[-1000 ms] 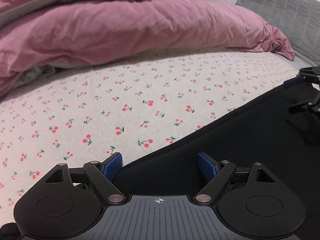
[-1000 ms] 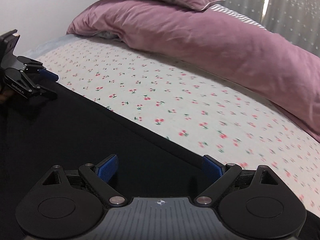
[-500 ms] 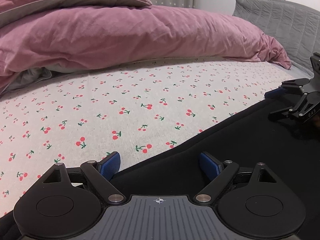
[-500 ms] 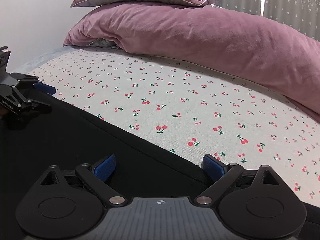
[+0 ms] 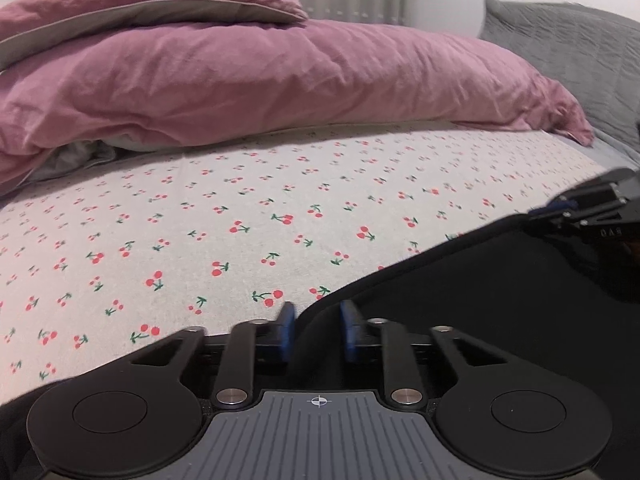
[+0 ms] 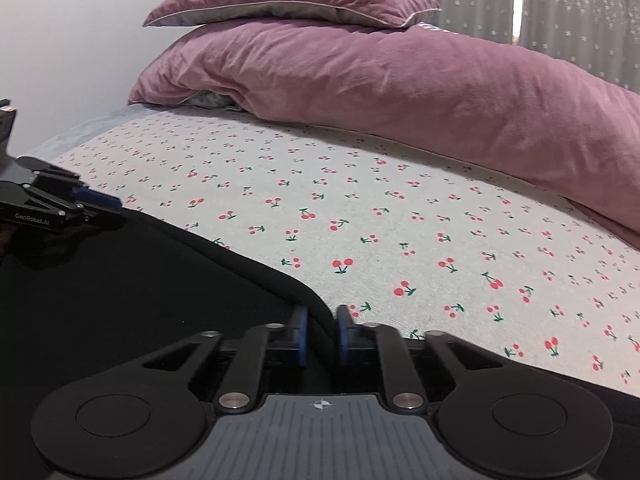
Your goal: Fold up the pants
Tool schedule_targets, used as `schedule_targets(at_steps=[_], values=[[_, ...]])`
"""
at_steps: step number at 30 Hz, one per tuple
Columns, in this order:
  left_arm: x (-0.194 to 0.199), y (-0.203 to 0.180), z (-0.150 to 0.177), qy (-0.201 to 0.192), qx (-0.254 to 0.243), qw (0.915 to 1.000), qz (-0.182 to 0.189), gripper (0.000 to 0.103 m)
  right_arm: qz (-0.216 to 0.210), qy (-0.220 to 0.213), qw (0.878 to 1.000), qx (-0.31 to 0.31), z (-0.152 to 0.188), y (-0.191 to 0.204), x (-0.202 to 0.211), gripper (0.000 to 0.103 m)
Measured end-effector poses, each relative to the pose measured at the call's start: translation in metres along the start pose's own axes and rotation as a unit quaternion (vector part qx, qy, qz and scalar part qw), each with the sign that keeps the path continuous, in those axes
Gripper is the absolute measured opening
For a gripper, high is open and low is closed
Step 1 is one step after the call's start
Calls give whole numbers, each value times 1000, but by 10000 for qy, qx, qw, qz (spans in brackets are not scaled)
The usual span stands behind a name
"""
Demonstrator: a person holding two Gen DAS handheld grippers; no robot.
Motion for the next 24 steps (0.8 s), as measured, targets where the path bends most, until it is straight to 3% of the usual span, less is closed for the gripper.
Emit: schedule_targets(at_steps=[3, 7, 15, 24], values=[[4, -9, 0, -71, -15, 9997, -240, 10, 283, 37, 9996, 1, -2, 7, 1, 8], [25, -22, -4, -369, 158, 9982, -438, 8, 709, 3, 9974, 82, -8, 20, 13, 6], [95, -41, 0, -626, 482, 9965, -258, 7, 777, -422, 9960, 117, -12, 45, 95, 6], [156, -63, 54, -347, 1033, 9940, -76, 7, 843, -361, 9950, 405, 18, 91, 152, 6]])
Point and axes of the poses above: each gripper's, at about its wrist camera, not at the fingertips, and x roughly against the way its jaws point, y to its left, z to its underside, the point moved 4 cm from there along -x, roughly the way its jaws point, and after that the axes turned 4 degrees about x, right-handed, at the moved point
